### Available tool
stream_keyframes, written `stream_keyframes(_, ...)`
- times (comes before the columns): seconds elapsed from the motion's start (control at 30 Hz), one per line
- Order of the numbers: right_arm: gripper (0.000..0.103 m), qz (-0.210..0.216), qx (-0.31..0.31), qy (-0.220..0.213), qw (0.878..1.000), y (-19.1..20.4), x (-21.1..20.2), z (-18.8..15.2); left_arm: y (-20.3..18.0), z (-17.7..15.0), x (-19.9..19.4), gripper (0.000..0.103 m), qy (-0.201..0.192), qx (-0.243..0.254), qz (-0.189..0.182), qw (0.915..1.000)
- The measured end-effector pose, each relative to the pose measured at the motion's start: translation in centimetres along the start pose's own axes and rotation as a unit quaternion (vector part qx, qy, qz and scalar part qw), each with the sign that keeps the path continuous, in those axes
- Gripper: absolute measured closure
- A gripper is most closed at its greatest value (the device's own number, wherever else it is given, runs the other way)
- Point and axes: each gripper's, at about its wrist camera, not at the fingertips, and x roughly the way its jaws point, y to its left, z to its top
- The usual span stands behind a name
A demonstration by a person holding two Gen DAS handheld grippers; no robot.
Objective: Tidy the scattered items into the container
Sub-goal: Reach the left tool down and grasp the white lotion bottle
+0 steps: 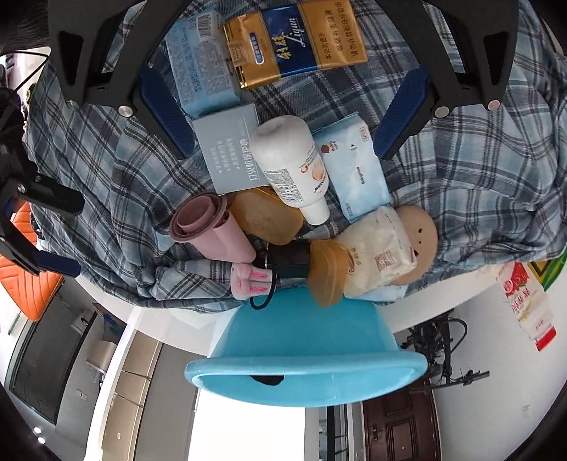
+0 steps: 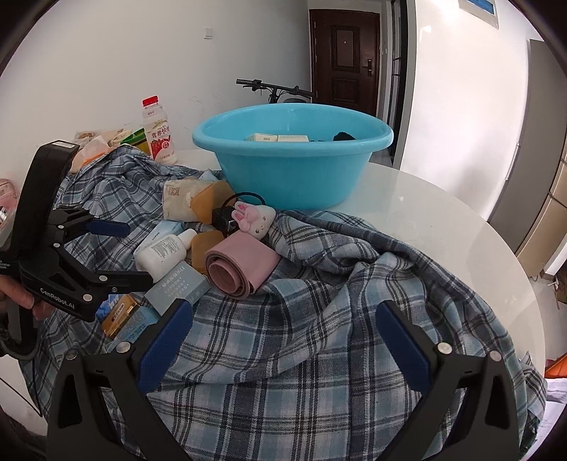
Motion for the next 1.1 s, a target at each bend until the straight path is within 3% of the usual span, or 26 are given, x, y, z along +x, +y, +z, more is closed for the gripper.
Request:
stream_keyframes(0.23,0.000,-0.012,0.005,0.005,1.000,-0.8,-0.1,-0.5,-0.2,0.0,1.7,0.004,0.020,0.002,0.000,0.9998)
stream_keyframes(0.27,0.000,-0.013,0.005,0.005,1.000,-0.9,-0.2,-0.5,-0.1,0.0,2.0,0.017,0.023,-0.001,0.001,0.9997)
stream_keyframes(0.33,0.000,-0.013,0.005,0.003,1.000,-1.0,-0.3,-0.5,0.0,0.0,2.3,0.032,0.027,-0.001,0.015,0.9995)
stream_keyframes(0.37,0.000,-0.014,0.005,0.002,1.000,-1.0,-0.3,-0.5,0.0,0.1,2.3,0.044,0.024,0.005,0.021,0.9995)
stream_keyframes(0.43,0.000,-0.015,0.005,0.001,1.000,-1.0,-0.4,-0.5,0.0,0.1,2.2,0.053,0.024,0.007,0.019,0.9995)
stream_keyframes(0.6,0.000,-0.015,0.005,0.004,1.000,-0.9,-0.1,-0.8,-0.3,-0.2,1.4,0.055,0.023,0.031,0.022,0.9990)
stream_keyframes(0.77,0.005,-0.010,-0.001,0.011,1.000,-0.6,0.1,-0.7,0.4,-0.5,-0.1,0.057,0.023,0.005,-0.006,0.9997)
stream_keyframes(1.1,0.006,0.011,-0.016,0.019,1.000,1.0,0.7,0.1,0.5,-1.4,-2.8,0.059,0.002,0.010,0.000,1.0000)
